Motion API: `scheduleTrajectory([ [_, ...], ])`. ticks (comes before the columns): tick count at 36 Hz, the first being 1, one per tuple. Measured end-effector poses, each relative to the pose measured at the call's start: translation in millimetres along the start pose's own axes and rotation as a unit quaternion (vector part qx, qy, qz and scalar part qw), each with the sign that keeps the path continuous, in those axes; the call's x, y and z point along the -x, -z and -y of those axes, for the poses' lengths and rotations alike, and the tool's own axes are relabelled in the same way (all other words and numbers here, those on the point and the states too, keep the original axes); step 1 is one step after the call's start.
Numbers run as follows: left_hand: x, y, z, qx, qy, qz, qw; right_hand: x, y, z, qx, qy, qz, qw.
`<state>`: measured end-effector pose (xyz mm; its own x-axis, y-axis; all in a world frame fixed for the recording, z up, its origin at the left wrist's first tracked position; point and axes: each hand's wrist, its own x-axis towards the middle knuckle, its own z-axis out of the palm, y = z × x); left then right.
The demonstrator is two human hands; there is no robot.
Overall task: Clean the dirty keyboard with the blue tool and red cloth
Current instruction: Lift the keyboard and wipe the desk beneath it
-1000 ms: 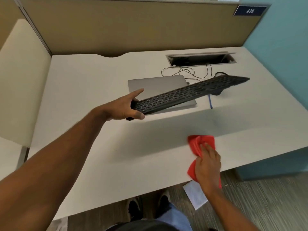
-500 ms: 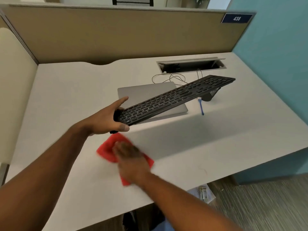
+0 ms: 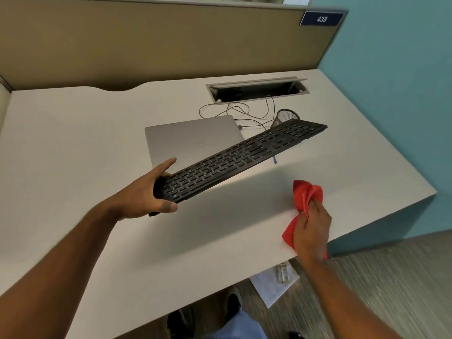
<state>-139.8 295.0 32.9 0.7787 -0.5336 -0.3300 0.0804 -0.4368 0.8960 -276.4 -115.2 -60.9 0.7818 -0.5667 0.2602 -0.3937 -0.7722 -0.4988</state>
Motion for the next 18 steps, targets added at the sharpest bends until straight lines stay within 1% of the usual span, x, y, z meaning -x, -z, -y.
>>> scheduleTrajectory([
  [1, -1, -3, 0, 0.000, 0.000, 0.001, 1.000, 15, 0, 11, -0.012, 0.036, 0.011, 0.999],
  [3, -2, -9, 1, -0.001, 0.000, 0.000, 1.000, 54, -8, 37, -0.020, 0.140, 0.055, 0.988],
  [5, -1, -15, 2, -0.005, 0.001, -0.003, 1.000, 94, -26, 56, -0.007, 0.262, 0.118, 0.958],
  [6, -1, -17, 2, -0.005, 0.002, -0.005, 1.000, 108, -36, 62, 0.013, 0.308, 0.151, 0.939],
  [7, 0, -19, 3, -0.004, 0.003, -0.008, 1.000, 115, -43, 66, 0.033, 0.330, 0.178, 0.927],
  [8, 0, -21, 4, -0.003, 0.004, -0.011, 1.000, 113, -47, 68, 0.039, 0.321, 0.187, 0.928],
  [11, 0, -25, 7, -0.005, 0.001, -0.018, 1.000, 82, -44, 53, 0.042, 0.218, 0.163, 0.961],
  [15, 0, -32, 11, -0.001, -0.001, -0.027, 1.000, 32, -17, -5, 0.084, 0.058, 0.093, 0.990],
  [18, 1, -36, 12, 0.003, 0.002, -0.034, 0.999, 10, 0, -50, 0.089, -0.083, 0.032, 0.992],
])
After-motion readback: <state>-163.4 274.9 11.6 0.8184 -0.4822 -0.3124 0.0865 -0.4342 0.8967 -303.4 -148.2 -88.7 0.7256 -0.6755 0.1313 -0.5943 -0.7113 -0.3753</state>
